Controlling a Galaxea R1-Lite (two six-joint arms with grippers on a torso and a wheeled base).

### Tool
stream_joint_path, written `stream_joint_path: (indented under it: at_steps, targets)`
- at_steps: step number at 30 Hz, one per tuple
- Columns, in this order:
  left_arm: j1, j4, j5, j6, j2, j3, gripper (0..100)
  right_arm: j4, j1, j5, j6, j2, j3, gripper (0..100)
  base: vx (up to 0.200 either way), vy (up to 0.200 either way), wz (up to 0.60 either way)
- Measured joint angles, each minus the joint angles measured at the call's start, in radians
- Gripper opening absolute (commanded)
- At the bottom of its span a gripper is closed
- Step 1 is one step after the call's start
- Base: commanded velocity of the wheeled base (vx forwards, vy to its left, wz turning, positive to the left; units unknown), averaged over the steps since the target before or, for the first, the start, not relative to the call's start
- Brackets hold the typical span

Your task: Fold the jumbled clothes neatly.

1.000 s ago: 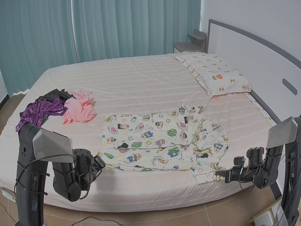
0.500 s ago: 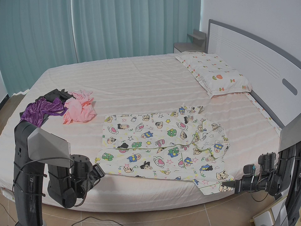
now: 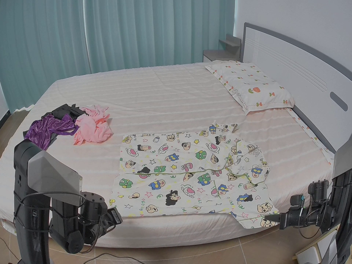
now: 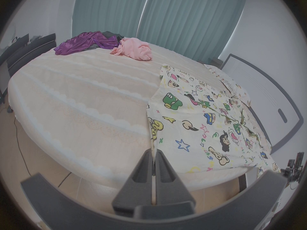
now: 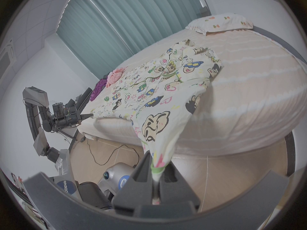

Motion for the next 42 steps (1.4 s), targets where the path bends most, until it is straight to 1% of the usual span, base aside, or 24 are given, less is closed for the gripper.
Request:
stream_joint_path:
  at_steps: [4, 8, 13, 16, 22, 31, 37, 42]
  targets:
    - [-0.011, 0.001, -0.001, 0.009, 0.000, 0.018, 0, 0.093, -0.007, 0.002, -0.030, -0.044, 0.000, 0, 0.000, 0.000, 0.00]
    - [-0.023, 0.001, -0.003, 0.011, -0.002, 0.046, 0, 0.166, -0.018, 0.004, -0.109, -0.072, 0.000, 0, 0.000, 0.000, 0.00]
    - [-0.029, 0.001, -0.010, 0.015, -0.004, 0.076, 0, 0.237, -0.040, 0.005, -0.173, -0.089, 0.000, 0, 0.000, 0.000, 0.00]
    - [-0.031, 0.001, -0.031, 0.024, -0.005, 0.094, 0, 0.279, -0.057, 0.006, -0.208, -0.093, 0.001, 0, 0.000, 0.000, 0.00]
    - [-0.033, 0.001, -0.046, 0.031, -0.006, 0.123, 0, 0.309, -0.070, 0.007, -0.216, -0.102, 0.000, 0, 0.000, 0.000, 0.00]
    - [-0.042, 0.015, -0.071, 0.047, -0.007, 0.141, 0, 0.443, -0.073, 0.005, -0.229, -0.156, 0.000, 0, 0.000, 0.000, 0.00]
    - [-0.060, 0.082, -0.075, 0.048, -0.012, 0.142, 0, 0.495, -0.073, -0.003, -0.249, -0.180, 0.000, 0, 0.000, 0.000, 0.00]
    - [-0.073, 0.160, -0.097, 0.047, -0.036, 0.142, 0, 0.521, -0.073, -0.019, -0.264, -0.190, 0.000, 0, 0.000, 0.000, 0.00]
